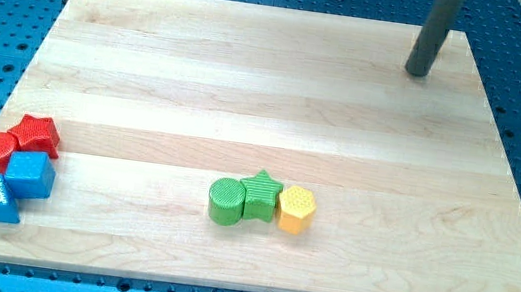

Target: Separate the green star from the green circle

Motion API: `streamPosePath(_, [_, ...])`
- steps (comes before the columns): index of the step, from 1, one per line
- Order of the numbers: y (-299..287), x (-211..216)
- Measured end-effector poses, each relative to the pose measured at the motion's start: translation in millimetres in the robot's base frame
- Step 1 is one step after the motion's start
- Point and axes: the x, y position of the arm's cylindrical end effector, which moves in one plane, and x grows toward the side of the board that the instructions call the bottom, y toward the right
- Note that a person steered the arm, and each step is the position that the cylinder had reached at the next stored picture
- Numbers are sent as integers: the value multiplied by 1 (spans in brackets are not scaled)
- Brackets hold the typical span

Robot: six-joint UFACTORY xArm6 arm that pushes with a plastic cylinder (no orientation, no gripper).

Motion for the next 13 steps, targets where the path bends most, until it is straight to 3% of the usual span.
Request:
streamPosePath(1, [5, -37])
streamPosePath(2, [-20, -25])
streamPosePath(3, [3, 14])
streamPosePath(4, [34, -15])
streamPosePath(7, [13, -36])
streamPosePath(8, [14, 42])
streamPosePath(9, [16, 182])
streamPosePath(10, [-73, 313])
streamPosePath(11, [-166, 329])
streamPosePath(12, [-218, 293])
streamPosePath(13, [-205, 238])
